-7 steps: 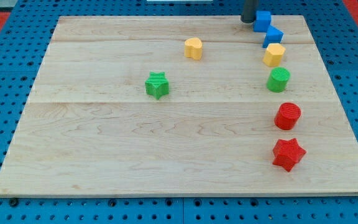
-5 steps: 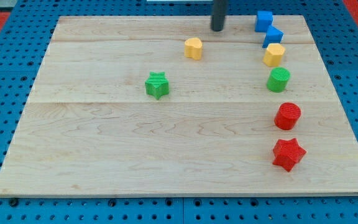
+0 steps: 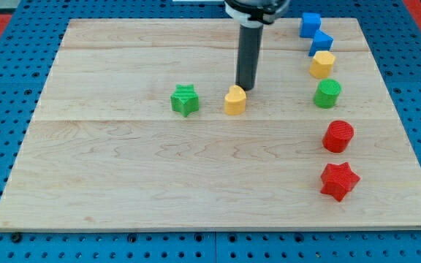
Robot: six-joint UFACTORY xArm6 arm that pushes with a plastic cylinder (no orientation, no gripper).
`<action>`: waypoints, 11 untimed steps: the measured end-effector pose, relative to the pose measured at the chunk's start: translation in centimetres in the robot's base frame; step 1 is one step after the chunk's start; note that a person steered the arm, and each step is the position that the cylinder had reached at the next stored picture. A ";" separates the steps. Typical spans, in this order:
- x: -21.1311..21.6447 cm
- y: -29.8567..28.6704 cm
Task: Place the yellow heart diagonally below the green circle
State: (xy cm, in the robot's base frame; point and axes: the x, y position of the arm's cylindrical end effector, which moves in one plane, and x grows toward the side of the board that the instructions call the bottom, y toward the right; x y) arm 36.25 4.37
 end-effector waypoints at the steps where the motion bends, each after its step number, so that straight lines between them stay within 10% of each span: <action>1: -0.4 -2.7; 4: 9.7 3.1; 11: 7.7 2.3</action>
State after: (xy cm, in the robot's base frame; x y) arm 43.95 6.66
